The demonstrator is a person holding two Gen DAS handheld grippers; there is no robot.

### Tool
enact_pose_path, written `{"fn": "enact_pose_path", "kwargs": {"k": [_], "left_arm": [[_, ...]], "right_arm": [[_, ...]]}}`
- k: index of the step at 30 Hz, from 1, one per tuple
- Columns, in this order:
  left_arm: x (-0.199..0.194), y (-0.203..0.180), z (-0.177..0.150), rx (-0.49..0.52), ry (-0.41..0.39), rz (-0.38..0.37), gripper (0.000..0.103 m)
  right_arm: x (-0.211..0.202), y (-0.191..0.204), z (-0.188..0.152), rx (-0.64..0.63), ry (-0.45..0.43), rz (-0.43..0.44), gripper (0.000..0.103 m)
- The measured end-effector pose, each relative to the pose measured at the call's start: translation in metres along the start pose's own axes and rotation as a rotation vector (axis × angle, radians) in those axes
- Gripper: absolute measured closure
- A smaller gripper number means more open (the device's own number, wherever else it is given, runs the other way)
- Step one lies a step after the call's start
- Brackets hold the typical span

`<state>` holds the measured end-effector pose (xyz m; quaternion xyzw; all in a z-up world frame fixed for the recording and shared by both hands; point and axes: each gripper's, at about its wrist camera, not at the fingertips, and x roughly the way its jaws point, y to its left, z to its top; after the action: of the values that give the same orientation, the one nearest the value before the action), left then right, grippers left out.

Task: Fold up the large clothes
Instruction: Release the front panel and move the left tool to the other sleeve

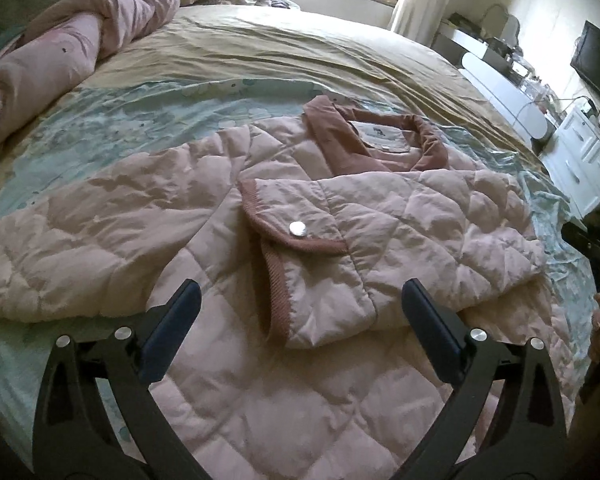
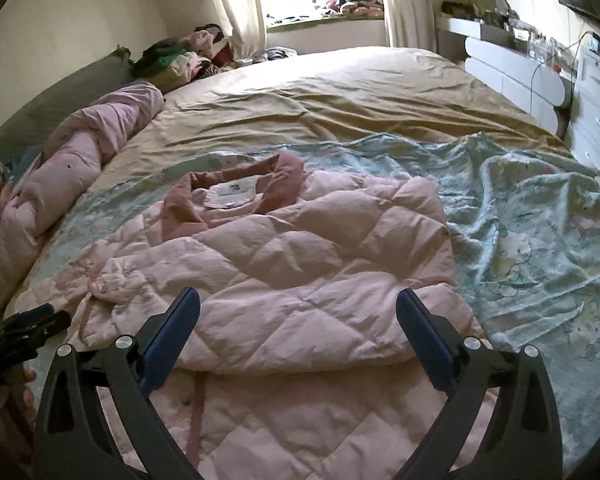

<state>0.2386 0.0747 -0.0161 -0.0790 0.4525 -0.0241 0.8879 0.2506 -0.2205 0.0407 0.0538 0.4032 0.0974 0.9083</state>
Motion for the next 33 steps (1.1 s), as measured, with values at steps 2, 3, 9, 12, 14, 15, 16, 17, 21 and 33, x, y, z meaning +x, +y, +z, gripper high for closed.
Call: {"fn": "enact_pose_path", "kwargs": {"k": [2, 3, 9, 12, 14, 15, 16, 17, 21, 33], "left_arm": [[-0.006, 0.002, -0.001, 0.001, -0.009, 0.008, 0.009], [-0.01, 0.004, -0.001, 0.0, -0.015, 0.017, 0.009], [-0.032, 0.026, -0.005, -0.045, -0.034, 0.046, 0.009], [-0.042, 0.041, -0.007, -0.069, -0.047, 0.063, 0.009], [-0.047, 0.05, -0.007, -0.079, -0.047, 0.073, 0.009], [-0.051, 0.055, -0.008, -0.081, -0.051, 0.085, 0.009], [-0.053, 0.058, -0.008, -0.082, -0.057, 0.09, 0.009], [-0.056, 0.063, -0.009, -0.087, -0.063, 0.096, 0.009], [-0.064, 0.082, -0.013, -0.122, -0.073, 0.1, 0.009], [-0.077, 0.135, -0.031, -0.186, -0.086, 0.184, 0.009]], "right_arm": [[-0.007, 0.008, 0.0, -0.012, -0.006, 0.008, 0.005], [-0.01, 0.011, 0.0, -0.018, -0.01, 0.01, 0.005], [-0.021, 0.043, 0.005, -0.047, -0.026, 0.048, 0.005], [-0.025, 0.059, 0.009, -0.062, -0.038, 0.074, 0.005], [-0.025, 0.07, 0.01, -0.075, -0.044, 0.082, 0.005], [-0.024, 0.078, 0.011, -0.079, -0.044, 0.098, 0.005], [-0.024, 0.083, 0.012, -0.082, -0.047, 0.103, 0.005], [-0.024, 0.09, 0.013, -0.089, -0.052, 0.11, 0.005], [-0.026, 0.116, 0.015, -0.123, -0.059, 0.143, 0.005], [-0.016, 0.186, 0.014, -0.205, -0.051, 0.225, 0.005]]}}
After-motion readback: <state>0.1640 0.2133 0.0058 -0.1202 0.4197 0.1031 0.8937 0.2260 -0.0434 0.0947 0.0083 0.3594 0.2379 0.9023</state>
